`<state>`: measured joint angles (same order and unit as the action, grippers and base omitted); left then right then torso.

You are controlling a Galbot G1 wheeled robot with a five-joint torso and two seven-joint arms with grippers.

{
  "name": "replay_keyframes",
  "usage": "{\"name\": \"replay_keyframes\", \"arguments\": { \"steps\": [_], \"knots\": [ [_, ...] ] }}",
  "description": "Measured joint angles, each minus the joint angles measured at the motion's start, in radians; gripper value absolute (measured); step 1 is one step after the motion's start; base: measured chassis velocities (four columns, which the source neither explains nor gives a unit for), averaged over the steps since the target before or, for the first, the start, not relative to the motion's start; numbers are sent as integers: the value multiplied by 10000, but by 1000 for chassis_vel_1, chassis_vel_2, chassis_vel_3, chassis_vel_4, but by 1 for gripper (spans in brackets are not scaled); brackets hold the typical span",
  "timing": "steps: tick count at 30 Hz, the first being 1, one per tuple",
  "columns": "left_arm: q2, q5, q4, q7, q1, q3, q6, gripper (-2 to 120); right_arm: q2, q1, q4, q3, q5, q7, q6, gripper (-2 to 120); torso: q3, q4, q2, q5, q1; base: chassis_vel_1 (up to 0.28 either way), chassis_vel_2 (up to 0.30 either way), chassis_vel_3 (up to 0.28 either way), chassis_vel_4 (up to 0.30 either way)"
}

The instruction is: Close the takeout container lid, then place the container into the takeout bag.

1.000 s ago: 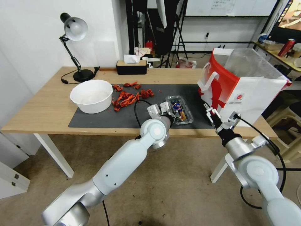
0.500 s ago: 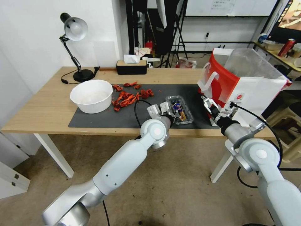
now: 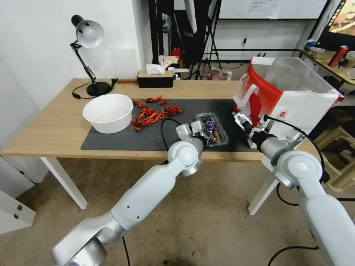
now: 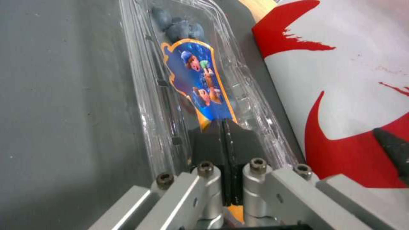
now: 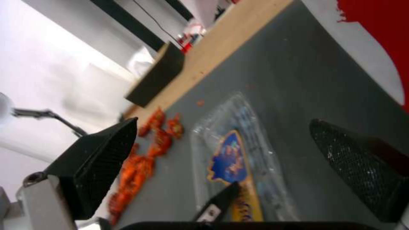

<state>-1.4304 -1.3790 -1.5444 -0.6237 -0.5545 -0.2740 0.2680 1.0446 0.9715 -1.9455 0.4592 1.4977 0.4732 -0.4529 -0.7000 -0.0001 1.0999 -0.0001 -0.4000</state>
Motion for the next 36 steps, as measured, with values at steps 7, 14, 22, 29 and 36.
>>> {"name": "replay_keyframes", "arguments": {
  "steps": [7, 14, 22, 29, 36],
  "knots": [
    [-16, 1, 55, 29, -44, 75, -18, 0, -107, -353, 215, -358, -140, 649, -806, 100, 0, -1, 1, 0, 0, 0, 0, 0, 0],
    [-42, 4, 111, 35, -26, 70, -32, 0, -182, -928, 673, -754, -6, 1091, -1786, 100, 1, 0, 1, 0, 0, 0, 0, 0, 0],
    [74, -61, 66, 41, -4, 90, -40, 0, -5, -1762, 1525, -1231, 175, 1129, -2307, 100, 0, -2, 0, 0, 0, 0, 0, 0, 0],
    [165, -165, -55, -46, -11, 134, -36, 0, 109, -2284, 1969, -1580, 300, 1223, -2422, 100, 0, 2, 0, 1, 0, 0, 0, 0, 0],
    [164, -148, -82, -63, -72, 147, -49, 0, 124, -2781, 2416, -1781, 481, 1382, -2576, 100, 0, 1, 0, 0, 0, 0, 0, 0, 0]
  ]
}}
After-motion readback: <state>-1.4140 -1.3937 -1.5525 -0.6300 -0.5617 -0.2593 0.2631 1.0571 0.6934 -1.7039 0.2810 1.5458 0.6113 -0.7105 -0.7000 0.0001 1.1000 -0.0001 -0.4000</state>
